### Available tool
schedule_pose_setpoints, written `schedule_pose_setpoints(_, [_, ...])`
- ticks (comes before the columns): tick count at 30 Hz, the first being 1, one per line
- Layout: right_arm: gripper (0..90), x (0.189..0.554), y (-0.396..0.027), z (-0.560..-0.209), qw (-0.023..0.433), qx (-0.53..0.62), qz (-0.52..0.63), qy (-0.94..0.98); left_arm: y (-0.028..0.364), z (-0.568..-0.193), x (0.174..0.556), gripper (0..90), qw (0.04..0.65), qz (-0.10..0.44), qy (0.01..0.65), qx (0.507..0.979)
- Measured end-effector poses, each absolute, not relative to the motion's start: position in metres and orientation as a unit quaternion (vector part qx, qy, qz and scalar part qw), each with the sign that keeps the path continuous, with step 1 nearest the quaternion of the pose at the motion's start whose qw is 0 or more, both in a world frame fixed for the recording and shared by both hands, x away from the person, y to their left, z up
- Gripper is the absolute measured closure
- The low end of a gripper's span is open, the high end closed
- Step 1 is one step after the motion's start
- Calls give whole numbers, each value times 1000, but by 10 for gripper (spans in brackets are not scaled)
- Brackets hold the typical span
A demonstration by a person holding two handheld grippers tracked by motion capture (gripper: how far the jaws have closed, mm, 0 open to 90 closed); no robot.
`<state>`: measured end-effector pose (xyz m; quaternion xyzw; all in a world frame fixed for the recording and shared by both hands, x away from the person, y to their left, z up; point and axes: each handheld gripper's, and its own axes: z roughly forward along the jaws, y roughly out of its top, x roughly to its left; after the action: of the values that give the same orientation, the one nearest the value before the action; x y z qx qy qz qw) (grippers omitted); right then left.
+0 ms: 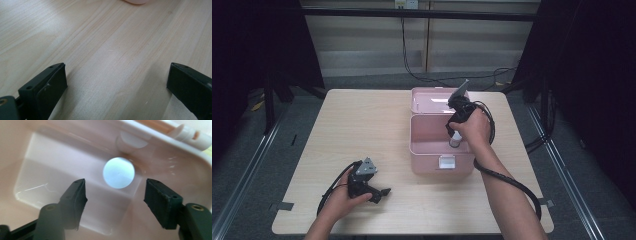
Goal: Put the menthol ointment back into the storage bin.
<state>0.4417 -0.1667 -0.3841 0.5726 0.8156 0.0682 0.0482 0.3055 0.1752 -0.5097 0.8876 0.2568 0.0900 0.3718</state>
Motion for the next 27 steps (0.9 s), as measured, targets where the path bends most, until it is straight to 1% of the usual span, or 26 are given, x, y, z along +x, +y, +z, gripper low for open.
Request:
schedule_pose_setpoints(4, [284,437,-166,-377,49,562,70,823,175,-510,306,22,372,90,257,888])
schedule_pose_setpoints(6, [250,434,-166,-375,48,558,76,825,175,-510,306,22,372,90,257,888])
schedule_pose_setpoints(12, [219,424,-168,-366,42,539,90,837,175,-510,306,22,372,90,256,888])
schedule_pose_setpoints(17, [206,416,-173,-358,36,526,99,844,175,-510,305,22,373,92,257,887])
schedule_pose_setpoints(27, [201,398,-178,-338,38,498,97,861,175,-510,305,22,373,91,257,887])
